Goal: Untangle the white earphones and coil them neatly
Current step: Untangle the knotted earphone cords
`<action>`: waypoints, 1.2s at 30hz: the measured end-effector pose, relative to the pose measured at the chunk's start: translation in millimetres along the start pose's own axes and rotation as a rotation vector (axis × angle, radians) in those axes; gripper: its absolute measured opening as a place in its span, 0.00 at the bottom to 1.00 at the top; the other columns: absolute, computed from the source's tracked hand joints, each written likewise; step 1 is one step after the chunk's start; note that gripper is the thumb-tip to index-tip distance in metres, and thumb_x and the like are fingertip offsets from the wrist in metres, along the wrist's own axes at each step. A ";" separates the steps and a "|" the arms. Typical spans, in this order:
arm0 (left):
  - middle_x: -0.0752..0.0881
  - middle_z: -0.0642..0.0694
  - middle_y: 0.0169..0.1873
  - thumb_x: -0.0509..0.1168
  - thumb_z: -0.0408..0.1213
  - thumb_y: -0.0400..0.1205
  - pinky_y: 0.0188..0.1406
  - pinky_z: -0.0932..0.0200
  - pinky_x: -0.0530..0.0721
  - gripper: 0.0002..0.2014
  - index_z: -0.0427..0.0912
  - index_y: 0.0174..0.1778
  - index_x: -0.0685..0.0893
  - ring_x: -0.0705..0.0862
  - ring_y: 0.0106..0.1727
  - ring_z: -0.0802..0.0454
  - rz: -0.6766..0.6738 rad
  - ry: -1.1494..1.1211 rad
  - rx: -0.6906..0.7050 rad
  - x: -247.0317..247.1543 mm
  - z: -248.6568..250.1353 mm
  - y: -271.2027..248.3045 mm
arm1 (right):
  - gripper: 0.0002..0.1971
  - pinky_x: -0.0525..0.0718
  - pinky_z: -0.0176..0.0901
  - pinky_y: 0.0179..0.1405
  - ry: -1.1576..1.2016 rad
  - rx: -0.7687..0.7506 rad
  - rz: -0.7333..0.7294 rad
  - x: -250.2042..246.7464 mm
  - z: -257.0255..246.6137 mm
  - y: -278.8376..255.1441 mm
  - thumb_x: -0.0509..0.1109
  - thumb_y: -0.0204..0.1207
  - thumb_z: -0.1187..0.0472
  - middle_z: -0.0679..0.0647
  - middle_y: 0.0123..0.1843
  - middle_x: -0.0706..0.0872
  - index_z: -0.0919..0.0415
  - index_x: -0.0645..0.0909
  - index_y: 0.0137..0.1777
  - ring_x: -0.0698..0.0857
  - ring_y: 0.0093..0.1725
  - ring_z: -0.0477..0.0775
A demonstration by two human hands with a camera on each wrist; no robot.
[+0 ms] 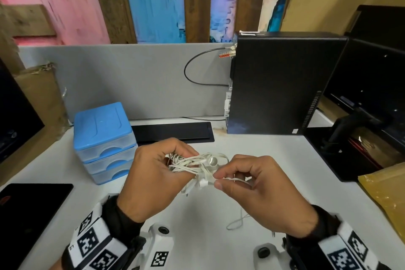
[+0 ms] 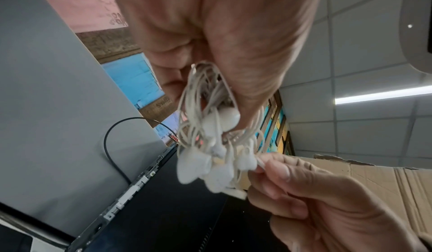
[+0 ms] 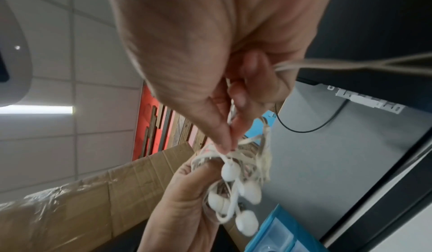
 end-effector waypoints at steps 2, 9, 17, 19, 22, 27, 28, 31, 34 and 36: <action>0.92 0.53 0.39 0.82 0.27 0.68 0.37 0.53 0.89 0.09 0.44 0.36 0.91 0.91 0.39 0.49 0.007 0.010 0.024 1.5 1.1 -1.7 | 0.04 0.76 0.24 0.37 0.007 0.003 -0.004 2.2 -1.9 -1.4 0.79 0.74 0.64 0.38 0.35 0.85 0.53 0.93 0.42 0.81 0.36 0.41; 0.92 0.55 0.41 0.82 0.29 0.71 0.37 0.48 0.87 0.09 0.46 0.40 0.90 0.90 0.41 0.48 -0.078 0.062 0.071 9.0 6.0 -5.5 | 0.07 0.76 0.51 0.28 0.108 -0.054 0.087 -0.9 -11.5 -3.4 0.74 0.79 0.64 0.55 0.38 0.88 0.52 0.87 0.41 0.80 0.34 0.59; 0.93 0.43 0.45 0.81 0.39 0.71 0.45 0.56 0.89 0.10 0.47 0.48 0.92 0.91 0.45 0.48 -0.217 -0.340 -0.258 8.2 -5.3 -0.8 | 0.09 0.83 0.62 0.31 0.102 -0.076 0.167 -7.2 -8.0 -0.9 0.73 0.80 0.66 0.48 0.37 0.88 0.52 0.86 0.41 0.82 0.31 0.51; 0.93 0.42 0.44 0.77 0.37 0.77 0.44 0.60 0.87 0.05 0.43 0.48 0.93 0.90 0.44 0.50 -0.236 -0.378 -0.285 8.0 -4.3 0.5 | 0.09 0.81 0.54 0.28 0.118 -0.081 0.163 -8.2 -9.5 -1.1 0.73 0.80 0.67 0.48 0.36 0.88 0.54 0.85 0.41 0.81 0.27 0.50; 0.93 0.41 0.43 0.71 0.38 0.79 0.43 0.63 0.85 0.06 0.42 0.45 0.93 0.90 0.43 0.51 -0.227 -0.398 -0.336 9.3 -4.7 0.6 | 0.06 0.74 0.41 0.21 0.204 -0.029 0.124 -7.5 -8.2 0.8 0.70 0.81 0.68 0.49 0.34 0.87 0.60 0.83 0.43 0.75 0.22 0.51; 0.93 0.40 0.41 0.70 0.41 0.79 0.40 0.62 0.85 0.09 0.41 0.43 0.94 0.90 0.41 0.50 -0.238 -0.440 -0.433 13.8 -7.0 -0.5 | 0.06 0.67 0.30 0.19 0.351 0.063 0.002 -5.3 -3.2 5.4 0.66 0.83 0.73 0.64 0.31 0.87 0.71 0.85 0.47 0.68 0.16 0.42; 0.93 0.40 0.40 0.71 0.42 0.80 0.41 0.60 0.85 0.09 0.41 0.43 0.94 0.89 0.41 0.50 -0.241 -0.453 -0.450 14.6 -7.4 -0.6 | 0.06 0.71 0.28 0.22 0.326 0.050 0.018 -5.9 -2.3 5.9 0.67 0.82 0.73 0.63 0.30 0.87 0.71 0.86 0.48 0.72 0.18 0.40; 0.93 0.37 0.43 0.70 0.45 0.78 0.47 0.51 0.84 0.11 0.42 0.45 0.94 0.89 0.42 0.44 -0.310 -0.403 -0.467 13.4 -10.3 -2.3 | 0.08 0.80 0.40 0.31 0.202 0.014 0.129 -10.0 2.5 7.0 0.71 0.80 0.70 0.54 0.26 0.85 0.59 0.91 0.45 0.79 0.25 0.47; 0.94 0.47 0.45 0.74 0.40 0.81 0.51 0.53 0.88 0.06 0.47 0.49 0.95 0.92 0.46 0.46 -0.449 -0.204 -0.414 14.6 -7.1 -5.2 | 0.09 0.77 0.35 0.30 0.136 0.007 0.172 -10.9 4.5 4.9 0.73 0.79 0.68 0.47 0.25 0.82 0.55 0.91 0.42 0.77 0.26 0.46; 0.94 0.54 0.45 0.74 0.35 0.79 0.53 0.58 0.88 0.08 0.53 0.49 0.95 0.93 0.47 0.54 -0.434 -0.120 -0.397 13.4 -5.9 -5.8 | 0.08 0.76 0.31 0.31 0.065 0.002 0.151 -7.9 2.0 3.2 0.74 0.79 0.67 0.45 0.28 0.85 0.56 0.90 0.41 0.78 0.26 0.41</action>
Point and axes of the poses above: each hand's wrist, its own y-axis towards the middle knuckle, its own x-axis out of the palm, z = x × y, the point moved 4 cm from there along y, towards the middle knuckle
